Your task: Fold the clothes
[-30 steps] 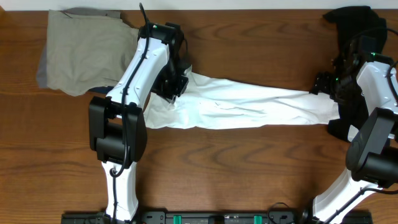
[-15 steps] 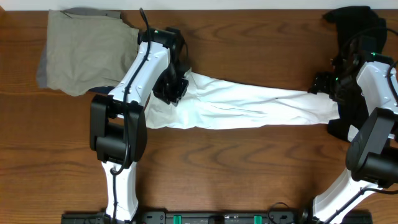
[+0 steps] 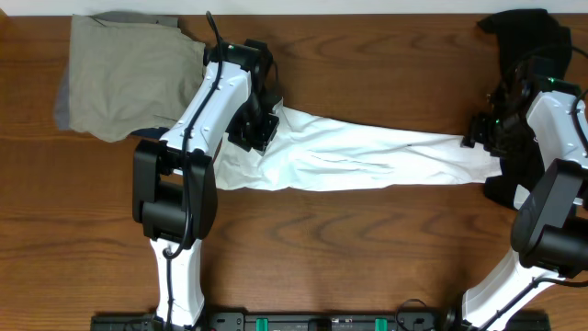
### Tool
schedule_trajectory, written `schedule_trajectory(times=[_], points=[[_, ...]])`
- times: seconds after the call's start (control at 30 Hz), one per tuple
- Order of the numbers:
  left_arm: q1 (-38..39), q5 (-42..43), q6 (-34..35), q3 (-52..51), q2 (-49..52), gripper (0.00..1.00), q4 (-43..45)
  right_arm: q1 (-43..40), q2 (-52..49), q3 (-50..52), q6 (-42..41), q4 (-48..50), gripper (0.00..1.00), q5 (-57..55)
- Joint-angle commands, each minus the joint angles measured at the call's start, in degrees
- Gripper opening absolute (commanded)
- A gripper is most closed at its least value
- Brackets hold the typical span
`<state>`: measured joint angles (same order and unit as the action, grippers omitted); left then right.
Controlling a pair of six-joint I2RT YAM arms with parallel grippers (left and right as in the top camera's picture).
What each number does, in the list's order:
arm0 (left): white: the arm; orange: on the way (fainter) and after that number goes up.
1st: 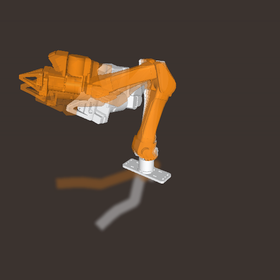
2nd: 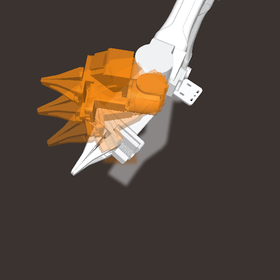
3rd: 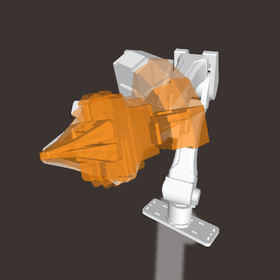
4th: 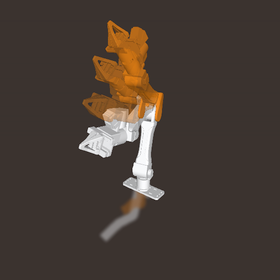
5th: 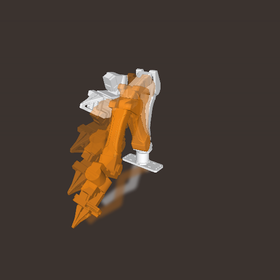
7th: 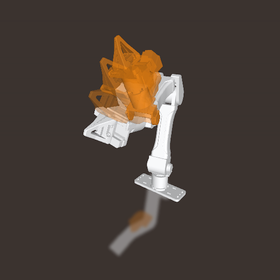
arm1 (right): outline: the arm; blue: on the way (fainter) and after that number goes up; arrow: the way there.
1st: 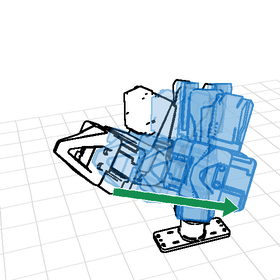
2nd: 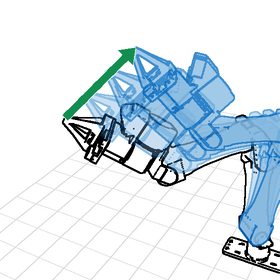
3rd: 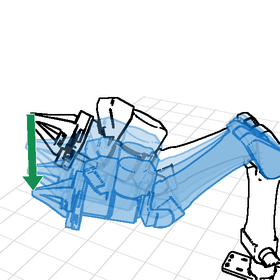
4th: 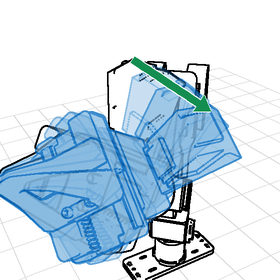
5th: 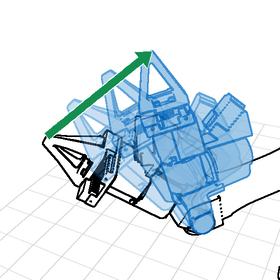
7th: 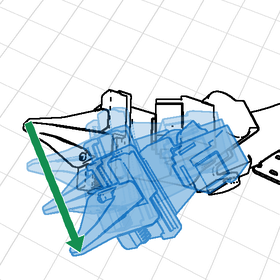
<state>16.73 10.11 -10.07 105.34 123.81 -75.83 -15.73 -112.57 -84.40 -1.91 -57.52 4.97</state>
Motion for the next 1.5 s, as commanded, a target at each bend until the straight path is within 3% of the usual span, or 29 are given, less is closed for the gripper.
schedule_trajectory(times=[0.0,0.27,0.33,0.47,0.57,0.63,0.97,1.23,1.27,1.3,1.33,1.37,1.43,1.47], points=[[0.17,-0.26,0.31,-0.17,-1.03,0.33,0.11,0.44,-0.26,1.90,0.57,1.84,0.58,-0.59],[0.17,-0.26,0.31,-0.17,-1.03,0.33,0.31,0.44,-0.26,7.21,1.81,10.62,0.56,0.02],[0.17,-0.26,0.31,-0.17,-1.03,0.33,0.33,0.44,-0.26,7.96,1.79,12.22,0.51,0.02],[0.17,-0.26,0.31,-0.17,-1.03,0.33,0.39,0.44,-0.26,8.63,1.79,14.49,0.31,0.81],[0.17,-0.26,0.31,-0.17,-1.03,0.33,0.39,0.44,-0.26,8.66,1.77,15.50,0.10,1.79],[0.17,-0.26,0.31,-0.17,-1.03,0.33,0.39,0.42,-0.26,8.63,1.75,16.46,0.03,2.25],[0.17,-0.26,0.31,-0.17,-1.03,0.33,1.25,0.42,-0.26,0.00,1.79,19.78,0.01,3.02],[0.17,-0.26,0.31,-0.17,-1.03,0.33,1.44,0.42,-1.70,-0.76,1.79,27.02,0.01,2.99],[0.17,-0.26,0.31,-0.17,-1.03,0.33,1.44,0.42,-2.14,-0.79,1.77,27.56,0.02,2.99],[0.17,-0.26,0.31,-0.17,-1.03,0.33,1.44,0.42,-2.84,-0.76,1.79,28.11,0.11,2.99],[0.17,-0.26,0.31,-0.17,-1.03,0.33,1.44,0.42,-3.10,-0.76,1.77,28.44,0.30,2.97],[0.17,-0.26,0.31,-0.17,-1.03,0.33,1.44,0.42,-3.69,-0.76,1.77,28.94,0.63,2.73],[0.17,-0.26,0.31,-0.17,-1.03,0.33,1.46,0.33,-4.02,-0.76,1.79,29.94,0.81,2.05],[0.17,-0.26,0.31,-0.17,-1.03,0.33,1.46,0.31,-4.02,-0.79,1.79,30.38,0.84,1.31]])
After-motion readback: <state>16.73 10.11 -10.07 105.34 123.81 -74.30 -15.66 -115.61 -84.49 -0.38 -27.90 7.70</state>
